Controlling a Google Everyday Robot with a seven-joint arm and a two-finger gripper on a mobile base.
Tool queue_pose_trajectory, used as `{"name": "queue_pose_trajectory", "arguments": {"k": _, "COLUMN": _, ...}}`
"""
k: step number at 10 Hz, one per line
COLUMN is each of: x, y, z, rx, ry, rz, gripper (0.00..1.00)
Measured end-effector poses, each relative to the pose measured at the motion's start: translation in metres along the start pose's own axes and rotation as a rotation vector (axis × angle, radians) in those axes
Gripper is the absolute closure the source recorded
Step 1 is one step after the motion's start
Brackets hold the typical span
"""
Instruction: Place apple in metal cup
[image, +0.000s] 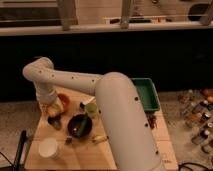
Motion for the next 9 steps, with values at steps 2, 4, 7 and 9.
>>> {"name": "queue_pose_trajectory", "arguments": {"k": 2, "x": 0.0001, "y": -0.0017, "z": 0.0002, "rx": -0.004, "ry": -0.003, "rz": -0.006, "gripper": 0.36}}
{"name": "queue_pose_trajectory", "arguments": {"k": 4, "x": -0.0002, "y": -0.0022, "z": -0.0004, "rx": -0.007, "ry": -0.003, "rz": -0.011, "gripper": 0.2}}
{"name": "queue_pose_trajectory", "arguments": {"k": 7, "x": -0.0012, "y": -0.0022, "z": 0.0004, "rx": -0.011, "ry": -0.006, "rz": -0.014, "gripper": 0.2}}
{"name": "queue_pose_trajectory", "arguments": {"k": 9, "x": -0.0011, "y": -0.0034, "z": 0.0007, "rx": -0.008, "ry": -0.004, "rz": -0.015, "gripper": 0.2}}
